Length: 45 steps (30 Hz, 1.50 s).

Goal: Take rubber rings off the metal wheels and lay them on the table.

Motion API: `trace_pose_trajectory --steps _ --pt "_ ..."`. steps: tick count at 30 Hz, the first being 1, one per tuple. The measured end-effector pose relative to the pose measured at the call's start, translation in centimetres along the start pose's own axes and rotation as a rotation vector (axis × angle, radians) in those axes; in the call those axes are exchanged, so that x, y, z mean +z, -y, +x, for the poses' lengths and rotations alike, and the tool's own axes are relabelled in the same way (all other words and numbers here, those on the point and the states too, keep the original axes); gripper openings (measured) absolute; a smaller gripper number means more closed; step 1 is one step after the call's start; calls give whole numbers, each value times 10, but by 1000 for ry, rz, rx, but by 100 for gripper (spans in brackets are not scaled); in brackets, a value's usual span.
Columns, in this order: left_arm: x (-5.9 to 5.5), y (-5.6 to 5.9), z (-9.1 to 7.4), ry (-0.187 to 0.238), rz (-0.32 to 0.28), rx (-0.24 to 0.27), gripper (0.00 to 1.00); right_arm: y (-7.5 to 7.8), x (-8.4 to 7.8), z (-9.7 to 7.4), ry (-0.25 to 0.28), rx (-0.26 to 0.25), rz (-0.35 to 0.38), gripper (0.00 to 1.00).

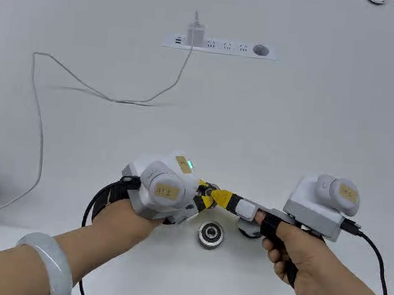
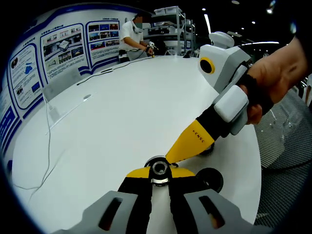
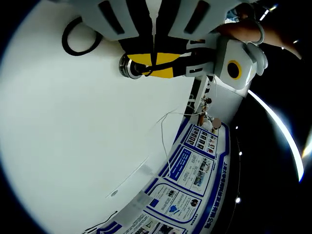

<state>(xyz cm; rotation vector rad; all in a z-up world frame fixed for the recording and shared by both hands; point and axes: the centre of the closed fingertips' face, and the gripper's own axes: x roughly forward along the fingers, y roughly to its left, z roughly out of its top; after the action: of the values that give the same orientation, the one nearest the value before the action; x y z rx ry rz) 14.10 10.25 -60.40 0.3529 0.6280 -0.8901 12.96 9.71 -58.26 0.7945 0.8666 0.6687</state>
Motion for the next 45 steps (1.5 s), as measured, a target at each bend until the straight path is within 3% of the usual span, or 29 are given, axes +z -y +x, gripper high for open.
trace_pose_trajectory --steps 16,30,45 --pt "3 1 -2 29 20 -6 17 15 2 1 14 -65 -2 2" --pt "10 0 -11 69 31 9 24 16 1 2 9 -68 -4 2" --pt "3 -2 -14 54 16 27 38 10 1 1 11 -50 -4 2"
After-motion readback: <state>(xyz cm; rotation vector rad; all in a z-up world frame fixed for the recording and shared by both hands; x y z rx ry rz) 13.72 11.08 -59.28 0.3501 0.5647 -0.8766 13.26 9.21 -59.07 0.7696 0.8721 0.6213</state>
